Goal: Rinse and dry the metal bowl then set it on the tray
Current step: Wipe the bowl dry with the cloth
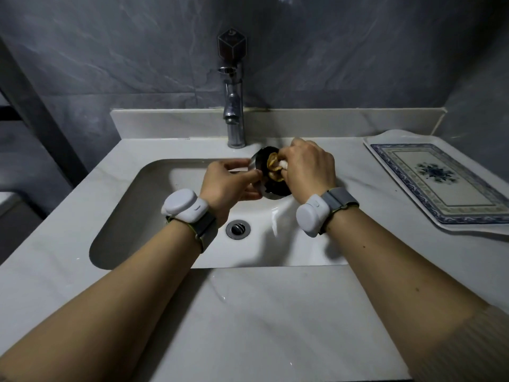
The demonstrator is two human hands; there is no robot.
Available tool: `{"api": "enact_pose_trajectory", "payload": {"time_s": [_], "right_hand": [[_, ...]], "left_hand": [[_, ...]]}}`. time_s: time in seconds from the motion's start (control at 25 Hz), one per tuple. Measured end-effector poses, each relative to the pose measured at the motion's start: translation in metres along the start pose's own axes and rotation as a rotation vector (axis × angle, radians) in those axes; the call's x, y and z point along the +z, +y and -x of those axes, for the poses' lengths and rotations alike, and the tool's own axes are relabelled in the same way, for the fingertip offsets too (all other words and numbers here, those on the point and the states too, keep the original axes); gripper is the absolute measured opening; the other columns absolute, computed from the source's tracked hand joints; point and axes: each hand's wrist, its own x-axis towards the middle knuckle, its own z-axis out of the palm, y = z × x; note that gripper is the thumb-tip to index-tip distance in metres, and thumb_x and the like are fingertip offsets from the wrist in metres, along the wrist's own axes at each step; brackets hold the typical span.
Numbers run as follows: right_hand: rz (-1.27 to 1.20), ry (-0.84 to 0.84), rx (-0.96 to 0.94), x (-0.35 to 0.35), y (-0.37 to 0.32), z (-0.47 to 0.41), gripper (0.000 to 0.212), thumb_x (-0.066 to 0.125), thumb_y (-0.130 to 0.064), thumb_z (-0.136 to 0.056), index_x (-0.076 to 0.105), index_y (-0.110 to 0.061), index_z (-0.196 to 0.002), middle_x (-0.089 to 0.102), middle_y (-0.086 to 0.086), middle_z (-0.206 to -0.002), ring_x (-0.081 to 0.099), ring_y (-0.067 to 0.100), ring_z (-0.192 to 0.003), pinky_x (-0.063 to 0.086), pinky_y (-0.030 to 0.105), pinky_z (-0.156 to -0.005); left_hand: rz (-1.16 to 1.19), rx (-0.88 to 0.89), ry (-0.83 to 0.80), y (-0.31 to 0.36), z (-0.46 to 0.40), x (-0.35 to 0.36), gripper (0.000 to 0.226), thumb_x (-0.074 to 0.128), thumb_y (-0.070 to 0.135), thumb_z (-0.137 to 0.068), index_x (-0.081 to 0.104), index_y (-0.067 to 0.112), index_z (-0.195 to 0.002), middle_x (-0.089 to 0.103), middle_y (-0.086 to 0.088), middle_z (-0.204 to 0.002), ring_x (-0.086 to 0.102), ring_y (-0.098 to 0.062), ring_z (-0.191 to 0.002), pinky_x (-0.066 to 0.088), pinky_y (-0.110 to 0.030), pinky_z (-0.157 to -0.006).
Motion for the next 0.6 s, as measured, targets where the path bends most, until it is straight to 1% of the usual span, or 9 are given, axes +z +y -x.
{"api": "enact_pose_trajectory", "payload": {"time_s": [0.08,0.16,0.24,0.32,0.4,0.44,0.52,0.6], "right_hand": [[0.018,-0.07,-0.063,-0.001,0.001,-0.001,0.018,0.056,-0.012,-0.091,0.07,-0.016,-0.101,0.06,0.009,-0.104,0.055,0.031,-0.102,0.045,0.038,-0.068],[0.018,-0.136,-0.125,0.0,0.001,-0.001,0.021,0.058,-0.013,-0.091,0.071,-0.019,-0.105,0.06,0.008,-0.106,0.053,0.03,-0.106,0.042,0.036,-0.067],[-0.004,-0.202,-0.204,0.0,-0.001,-0.001,0.021,0.06,-0.016,-0.091,0.072,-0.025,-0.106,0.06,0.005,-0.108,0.052,0.029,-0.109,0.039,0.034,-0.068],[-0.029,-0.237,-0.291,0.0,-0.001,0.001,0.02,0.064,-0.019,-0.09,0.073,-0.031,-0.103,0.06,0.0,-0.106,0.052,0.025,-0.108,0.041,0.034,-0.068],[-0.089,-0.235,-0.341,-0.002,0.0,0.003,0.018,0.069,-0.022,-0.086,0.075,-0.034,-0.099,0.062,-0.002,-0.103,0.054,0.023,-0.103,0.048,0.036,-0.069],[-0.134,-0.216,-0.357,-0.002,0.0,0.004,0.016,0.072,-0.024,-0.084,0.075,-0.033,-0.097,0.063,-0.002,-0.102,0.055,0.023,-0.1,0.049,0.037,-0.07],[-0.212,-0.156,-0.381,-0.001,-0.002,0.005,0.014,0.074,-0.027,-0.082,0.077,-0.027,-0.095,0.066,0.001,-0.099,0.057,0.026,-0.094,0.045,0.035,-0.069],[-0.259,-0.082,-0.368,0.0,-0.004,0.005,0.014,0.073,-0.029,-0.081,0.077,-0.023,-0.093,0.067,0.003,-0.095,0.059,0.027,-0.09,0.04,0.031,-0.067]], "left_hand": [[-0.043,0.019,0.024,0.0,0.001,0.0,0.046,0.069,0.0,-0.087,0.056,-0.002,-0.131,0.071,-0.03,-0.105,0.071,-0.043,-0.089,0.062,-0.047,-0.079],[-0.078,0.044,0.03,-0.001,0.0,0.0,0.047,0.069,0.0,-0.087,0.056,-0.001,-0.133,0.071,-0.026,-0.108,0.072,-0.041,-0.095,0.061,-0.046,-0.08],[-0.107,0.066,0.026,-0.001,-0.001,-0.002,0.048,0.07,0.001,-0.087,0.056,0.0,-0.133,0.073,-0.021,-0.108,0.073,-0.037,-0.095,0.062,-0.044,-0.079],[-0.123,0.063,0.023,0.0,-0.002,-0.005,0.049,0.071,0.001,-0.087,0.056,0.001,-0.133,0.073,-0.021,-0.106,0.073,-0.038,-0.094,0.062,-0.046,-0.08],[-0.136,0.049,0.008,-0.001,-0.003,-0.008,0.048,0.071,0.002,-0.087,0.057,0.001,-0.133,0.073,-0.023,-0.105,0.073,-0.038,-0.092,0.061,-0.047,-0.08],[-0.133,0.039,-0.002,-0.001,-0.003,-0.01,0.047,0.071,0.003,-0.087,0.057,0.001,-0.133,0.073,-0.023,-0.104,0.073,-0.037,-0.09,0.062,-0.046,-0.079],[-0.107,0.011,-0.026,-0.002,-0.004,-0.011,0.043,0.068,0.005,-0.09,0.058,0.002,-0.132,0.073,-0.026,-0.104,0.072,-0.034,-0.083,0.062,-0.045,-0.079],[-0.096,-0.009,-0.06,-0.002,-0.004,-0.01,0.036,0.064,0.007,-0.093,0.061,0.0,-0.129,0.07,-0.032,-0.107,0.069,-0.034,-0.079,0.061,-0.046,-0.081]]}}
